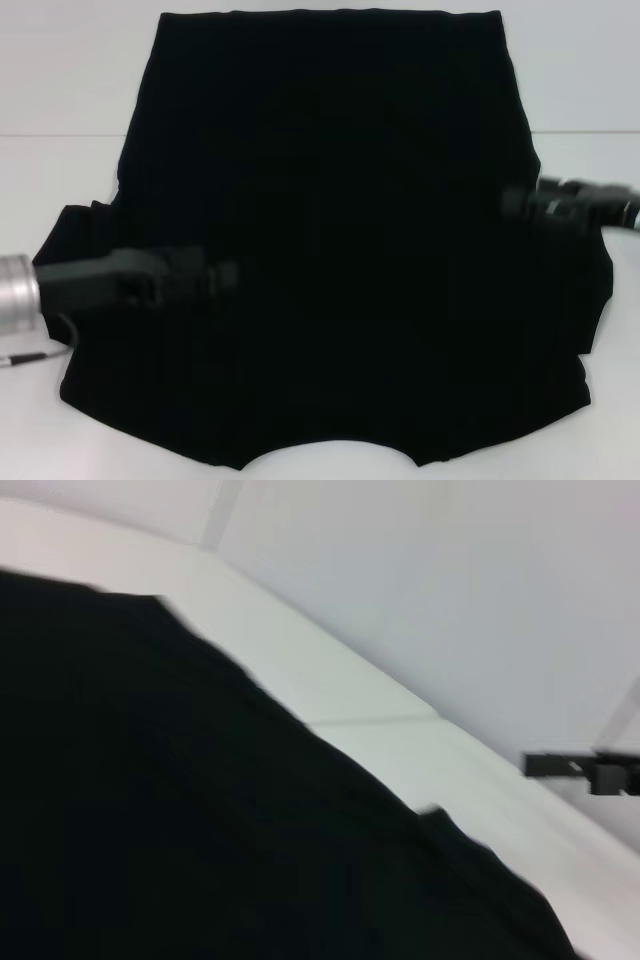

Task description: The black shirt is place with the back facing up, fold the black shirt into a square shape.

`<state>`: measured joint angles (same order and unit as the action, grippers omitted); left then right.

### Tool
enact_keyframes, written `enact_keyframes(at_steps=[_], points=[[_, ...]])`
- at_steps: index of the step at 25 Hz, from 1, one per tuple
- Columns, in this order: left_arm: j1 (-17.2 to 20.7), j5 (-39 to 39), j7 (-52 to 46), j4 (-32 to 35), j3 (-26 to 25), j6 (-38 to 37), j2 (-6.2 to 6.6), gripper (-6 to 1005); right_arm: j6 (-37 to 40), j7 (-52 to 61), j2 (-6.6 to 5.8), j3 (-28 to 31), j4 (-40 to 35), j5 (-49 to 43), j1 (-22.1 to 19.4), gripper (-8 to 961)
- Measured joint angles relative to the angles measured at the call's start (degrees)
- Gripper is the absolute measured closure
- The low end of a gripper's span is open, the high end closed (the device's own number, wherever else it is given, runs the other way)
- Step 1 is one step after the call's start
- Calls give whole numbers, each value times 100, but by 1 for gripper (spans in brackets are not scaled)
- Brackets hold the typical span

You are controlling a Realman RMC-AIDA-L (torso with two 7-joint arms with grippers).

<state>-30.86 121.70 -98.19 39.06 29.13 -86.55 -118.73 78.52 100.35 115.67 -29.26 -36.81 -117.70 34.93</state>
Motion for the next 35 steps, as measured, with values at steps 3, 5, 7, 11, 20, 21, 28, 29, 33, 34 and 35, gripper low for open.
enact_keyframes(at_steps=[3,5,7,11,20,21,28,29,33,34,35], points=[[0,7,-925,170,-189,-8,96,185,-207,1148,-245,-45,25,-42,234,9],[30,31,-1587,333,-305,-43,156,185,-264,1708,-361,-55,-44,-48,336,9],[70,126,-2286,536,-441,-80,202,185,-316,2321,-509,-86,-100,-51,432,9],[87,533,-3305,866,-976,-341,320,192,-398,3279,-909,-175,-121,-227,636,9],[67,1442,-3697,961,-1739,-408,478,379,-151,3933,-1291,-221,-166,-492,791,9],[75,1515,-3692,955,-1742,-348,477,380,-109,3936,-1295,-217,-166,-493,791,9],[98,1914,-3671,942,-1729,-103,462,396,6,4076,-1311,-238,-169,-498,739,8],[98,1963,-3685,929,-1727,-57,460,405,19,4081,-1311,-240,-169,-498,734,8],[98,2116,-3736,845,-1712,140,448,452,60,4083,-1313,-246,-165,-500,723,8],[98,2149,-3738,819,-1707,190,443,472,70,4084,-1314,-246,-161,-501,721,8],[98,2181,-3739,794,-1705,242,441,491,88,4084,-1314,-247,-156,-503,720,8]])
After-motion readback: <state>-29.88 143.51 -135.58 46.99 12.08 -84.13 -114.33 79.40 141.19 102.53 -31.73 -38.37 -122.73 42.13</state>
